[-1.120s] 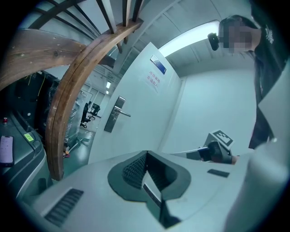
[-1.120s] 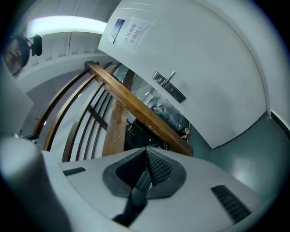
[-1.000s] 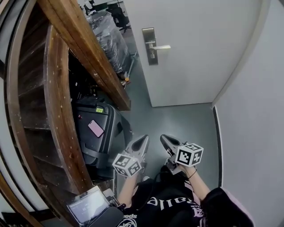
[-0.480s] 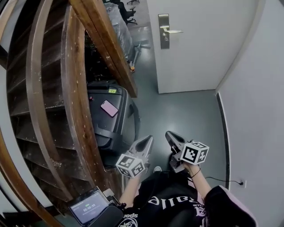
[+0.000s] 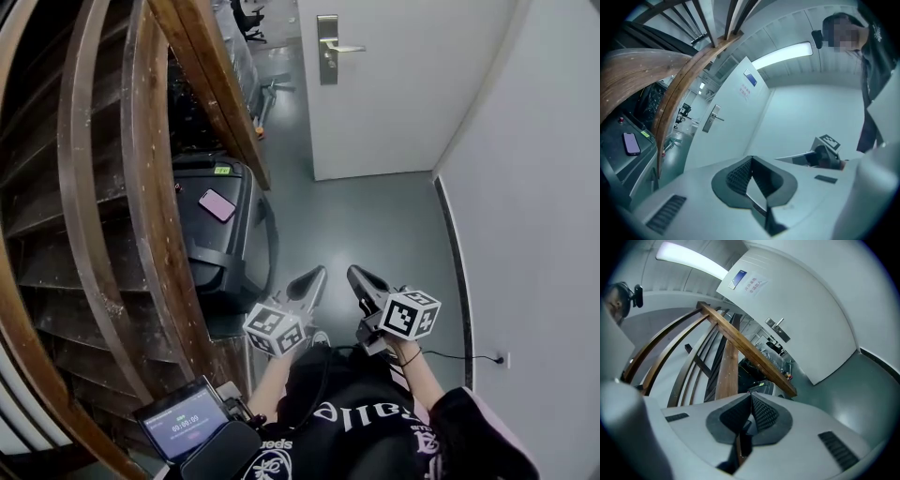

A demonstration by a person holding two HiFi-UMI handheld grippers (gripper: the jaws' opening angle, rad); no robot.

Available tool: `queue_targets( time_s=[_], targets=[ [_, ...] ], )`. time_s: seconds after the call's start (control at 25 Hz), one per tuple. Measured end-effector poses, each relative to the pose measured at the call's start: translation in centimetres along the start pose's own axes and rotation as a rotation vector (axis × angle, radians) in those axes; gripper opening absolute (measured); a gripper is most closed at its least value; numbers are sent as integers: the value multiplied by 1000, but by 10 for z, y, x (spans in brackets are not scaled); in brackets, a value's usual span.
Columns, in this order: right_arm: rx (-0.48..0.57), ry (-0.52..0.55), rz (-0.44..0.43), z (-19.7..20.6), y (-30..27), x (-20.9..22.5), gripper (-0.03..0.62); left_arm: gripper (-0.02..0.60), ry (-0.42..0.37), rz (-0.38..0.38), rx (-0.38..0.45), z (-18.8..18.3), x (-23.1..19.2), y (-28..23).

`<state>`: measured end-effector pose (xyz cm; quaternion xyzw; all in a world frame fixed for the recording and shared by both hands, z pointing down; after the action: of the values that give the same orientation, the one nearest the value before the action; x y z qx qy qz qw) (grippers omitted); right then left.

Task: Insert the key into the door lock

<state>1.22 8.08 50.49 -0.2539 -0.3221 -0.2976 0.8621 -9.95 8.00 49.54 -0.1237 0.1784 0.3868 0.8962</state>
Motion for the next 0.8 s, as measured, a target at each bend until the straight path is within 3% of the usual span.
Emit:
queue_targets(
  time_s=[0.32, 0.8],
  targets=[
    [-25, 29, -8, 3, 53, 19, 21, 5, -6, -31, 39, 13, 49, -12],
    [-57, 42, -51, 6, 168, 62, 21, 5, 20, -86, 45, 74, 163, -39]
  ],
)
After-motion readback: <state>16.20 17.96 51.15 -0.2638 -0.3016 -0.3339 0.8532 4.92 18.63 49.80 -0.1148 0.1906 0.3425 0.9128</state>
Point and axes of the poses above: the fingertips, and each gripper's own axes: y backward along the fingers, x to its right, z out of its underside, the point moved 4 cm from there along y, backward along the fingers, and after that the axes turned 1 degree about -x, right-handed, at the moved point
